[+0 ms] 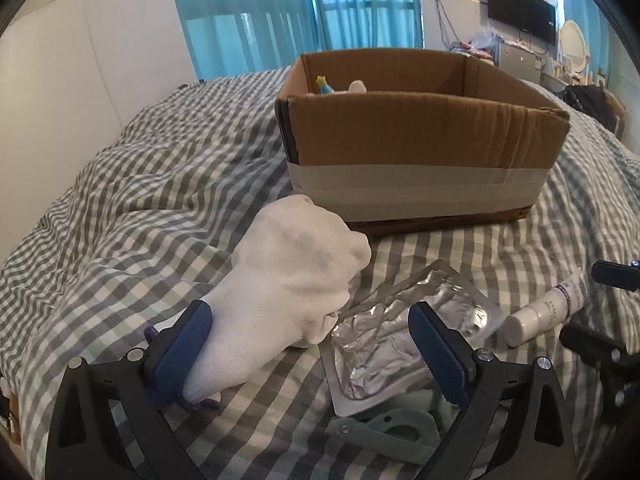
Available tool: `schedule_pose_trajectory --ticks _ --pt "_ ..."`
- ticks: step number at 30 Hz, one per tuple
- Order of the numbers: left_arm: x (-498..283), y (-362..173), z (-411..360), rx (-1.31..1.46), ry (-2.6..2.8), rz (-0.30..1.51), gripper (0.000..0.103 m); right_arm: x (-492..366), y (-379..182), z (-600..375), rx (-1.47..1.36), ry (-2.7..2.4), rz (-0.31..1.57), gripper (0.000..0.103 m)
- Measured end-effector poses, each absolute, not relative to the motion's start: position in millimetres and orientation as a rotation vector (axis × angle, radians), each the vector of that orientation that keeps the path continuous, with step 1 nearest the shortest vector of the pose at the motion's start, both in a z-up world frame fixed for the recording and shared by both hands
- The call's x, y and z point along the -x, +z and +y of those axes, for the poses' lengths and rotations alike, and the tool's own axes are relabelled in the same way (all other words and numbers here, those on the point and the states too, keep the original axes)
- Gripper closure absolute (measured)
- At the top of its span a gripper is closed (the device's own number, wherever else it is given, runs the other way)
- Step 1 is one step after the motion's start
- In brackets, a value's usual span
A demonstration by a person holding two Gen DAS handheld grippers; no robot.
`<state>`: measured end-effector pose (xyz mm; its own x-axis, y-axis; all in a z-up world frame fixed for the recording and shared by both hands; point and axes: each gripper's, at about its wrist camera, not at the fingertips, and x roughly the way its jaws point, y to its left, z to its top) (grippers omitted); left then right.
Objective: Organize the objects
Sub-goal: 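Move the right gripper to the white lotion tube and grasp it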
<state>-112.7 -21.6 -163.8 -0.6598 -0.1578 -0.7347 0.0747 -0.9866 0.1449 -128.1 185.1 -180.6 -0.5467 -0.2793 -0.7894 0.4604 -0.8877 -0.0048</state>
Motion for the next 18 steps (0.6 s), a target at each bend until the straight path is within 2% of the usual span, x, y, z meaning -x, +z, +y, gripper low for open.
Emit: schedule_pose_trajectory --ticks 7,12,16,18 --pt "110 -160 -28 -1.246 -2.761 -0.071 0.003 136 -188 151 -1.145 -2.343 0.450 0.027" --pt "101 -157 -24 -1.250 -2.772 -0.090 0.003 150 -196 131 -1.135 -2.294 0.497 0.028" --pt "91 -153 -18 -1.260 -2.777 -0.104 0.003 154 -195 140 -1.161 -2.312 0.390 0.066" --pt "87 -153 -13 -1.262 -2.796 -0.099 0.003 150 -191 147 -1.153 -2.346 0.391 0.069"
